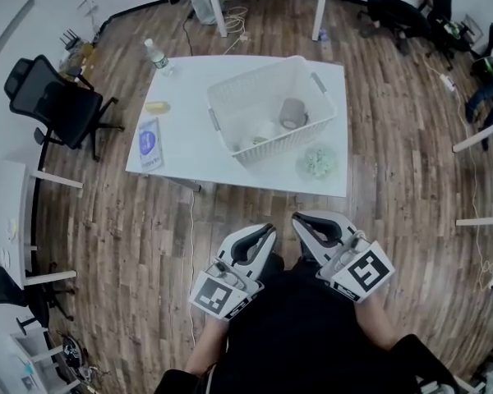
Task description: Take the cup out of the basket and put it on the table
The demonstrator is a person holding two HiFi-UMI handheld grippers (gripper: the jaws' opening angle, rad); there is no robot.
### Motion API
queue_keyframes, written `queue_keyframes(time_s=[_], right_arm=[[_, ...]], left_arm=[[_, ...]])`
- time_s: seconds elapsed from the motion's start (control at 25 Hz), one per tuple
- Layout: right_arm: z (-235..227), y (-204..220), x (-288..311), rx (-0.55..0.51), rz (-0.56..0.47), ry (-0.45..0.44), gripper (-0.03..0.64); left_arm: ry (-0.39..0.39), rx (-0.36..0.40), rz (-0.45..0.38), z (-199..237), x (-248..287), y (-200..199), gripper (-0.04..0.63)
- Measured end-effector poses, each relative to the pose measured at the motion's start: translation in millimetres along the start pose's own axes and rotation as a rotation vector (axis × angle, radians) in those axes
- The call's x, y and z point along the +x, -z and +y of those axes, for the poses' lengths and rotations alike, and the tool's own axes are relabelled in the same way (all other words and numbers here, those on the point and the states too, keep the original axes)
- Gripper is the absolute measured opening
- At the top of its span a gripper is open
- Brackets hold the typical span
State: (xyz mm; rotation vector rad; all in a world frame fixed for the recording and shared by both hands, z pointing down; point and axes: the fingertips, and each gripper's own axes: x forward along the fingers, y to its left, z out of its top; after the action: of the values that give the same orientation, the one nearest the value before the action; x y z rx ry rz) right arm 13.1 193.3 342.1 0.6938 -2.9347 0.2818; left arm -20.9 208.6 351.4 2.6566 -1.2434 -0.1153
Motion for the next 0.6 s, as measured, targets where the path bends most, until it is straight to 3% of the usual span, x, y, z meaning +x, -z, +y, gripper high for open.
queue_keyframes(time_s=[0.32, 0.6], right_arm=[[-4.7, 6.8, 30.1, 0.012, 0.055, 0.033, 0.025], [-33.4, 5.8, 44.1, 0.038, 0.065, 0.040, 0.025]], left_arm=[[0.066, 0.030, 0.092, 35.5, -3.1, 13.3, 0.032], [0.078, -0.003, 0.118, 47.0, 21.6, 12.4, 0.032]])
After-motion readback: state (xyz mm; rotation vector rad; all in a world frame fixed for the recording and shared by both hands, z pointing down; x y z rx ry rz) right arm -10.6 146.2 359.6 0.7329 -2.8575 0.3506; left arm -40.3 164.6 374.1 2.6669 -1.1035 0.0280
